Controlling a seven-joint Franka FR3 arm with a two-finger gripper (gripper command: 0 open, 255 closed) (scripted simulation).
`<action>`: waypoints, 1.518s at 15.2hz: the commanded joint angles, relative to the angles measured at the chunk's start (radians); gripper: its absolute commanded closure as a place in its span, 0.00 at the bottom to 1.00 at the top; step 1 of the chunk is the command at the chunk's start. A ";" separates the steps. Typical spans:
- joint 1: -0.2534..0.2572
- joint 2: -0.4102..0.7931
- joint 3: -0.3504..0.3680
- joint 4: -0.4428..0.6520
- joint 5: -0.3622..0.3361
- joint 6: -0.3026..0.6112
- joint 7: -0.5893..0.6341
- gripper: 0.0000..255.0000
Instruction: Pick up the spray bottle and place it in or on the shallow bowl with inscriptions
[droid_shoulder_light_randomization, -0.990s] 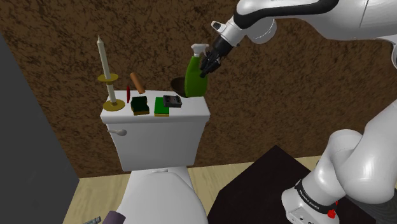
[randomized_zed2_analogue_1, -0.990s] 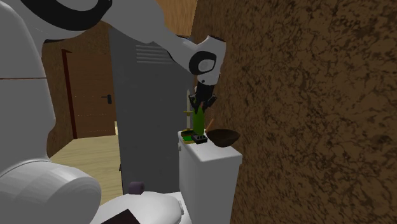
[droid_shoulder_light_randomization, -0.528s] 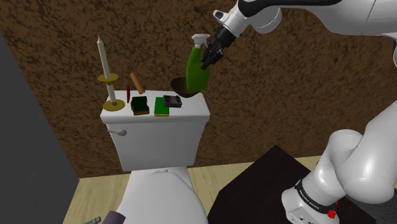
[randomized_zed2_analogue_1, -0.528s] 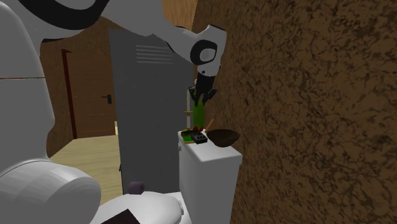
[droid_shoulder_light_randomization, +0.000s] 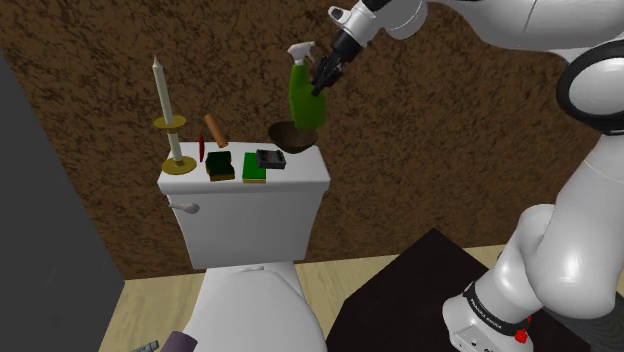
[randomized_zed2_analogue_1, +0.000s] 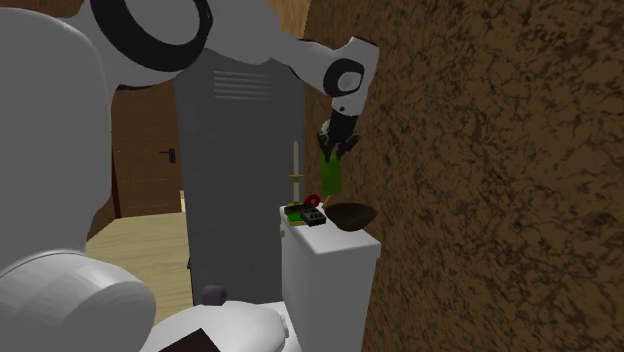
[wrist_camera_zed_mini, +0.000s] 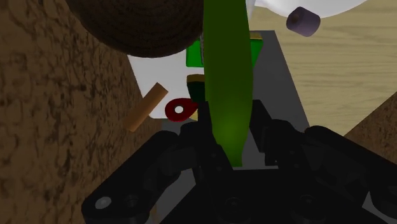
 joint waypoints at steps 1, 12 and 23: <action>-0.035 0.093 -0.015 0.124 0.038 -0.057 -0.024 1.00; -0.125 0.297 -0.015 0.333 0.121 -0.108 -0.080 1.00; -0.110 0.291 -0.010 0.227 0.133 -0.020 -0.129 1.00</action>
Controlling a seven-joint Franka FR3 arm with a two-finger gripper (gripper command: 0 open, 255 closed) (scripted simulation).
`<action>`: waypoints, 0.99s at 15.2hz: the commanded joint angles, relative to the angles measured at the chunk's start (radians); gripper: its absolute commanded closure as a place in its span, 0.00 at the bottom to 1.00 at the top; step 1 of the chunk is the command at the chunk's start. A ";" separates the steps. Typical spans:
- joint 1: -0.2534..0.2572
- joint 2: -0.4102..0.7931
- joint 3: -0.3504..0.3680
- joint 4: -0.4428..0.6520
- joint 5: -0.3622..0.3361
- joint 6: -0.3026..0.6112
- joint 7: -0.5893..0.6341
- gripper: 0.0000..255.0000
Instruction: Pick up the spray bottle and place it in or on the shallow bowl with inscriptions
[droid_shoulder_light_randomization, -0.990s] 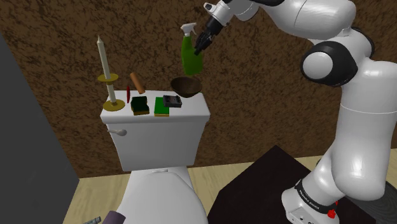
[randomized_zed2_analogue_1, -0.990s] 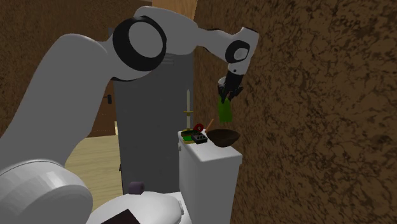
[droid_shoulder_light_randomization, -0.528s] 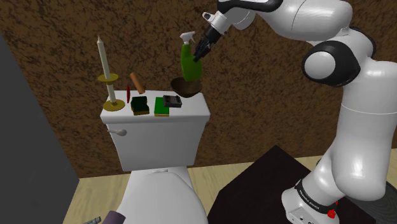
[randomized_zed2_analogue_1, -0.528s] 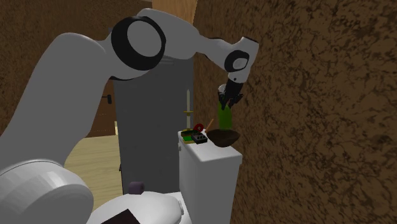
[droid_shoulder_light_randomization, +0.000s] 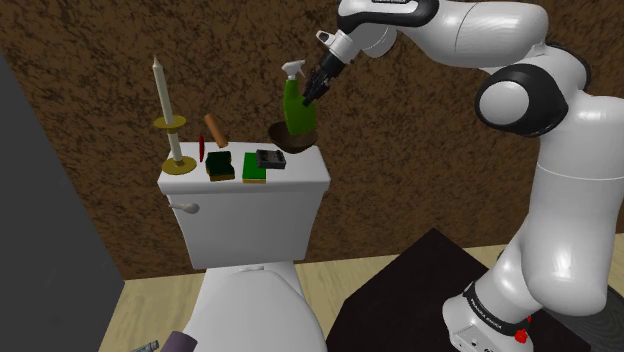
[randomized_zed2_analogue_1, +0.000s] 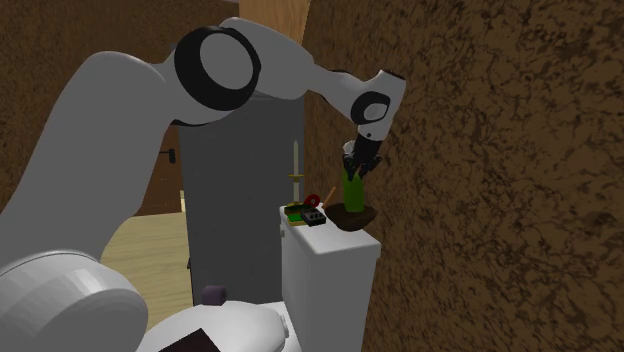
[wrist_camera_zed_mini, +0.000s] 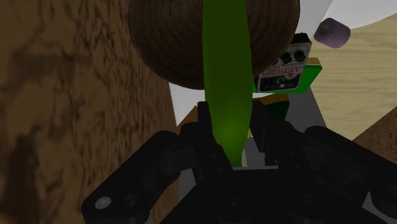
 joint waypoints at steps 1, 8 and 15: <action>0.000 0.000 0.000 -0.001 0.000 0.001 0.000 1.00; 0.000 0.000 0.000 -0.001 0.000 0.001 -0.001 0.00; -0.031 -0.030 -0.017 0.064 -0.016 -0.098 0.015 0.00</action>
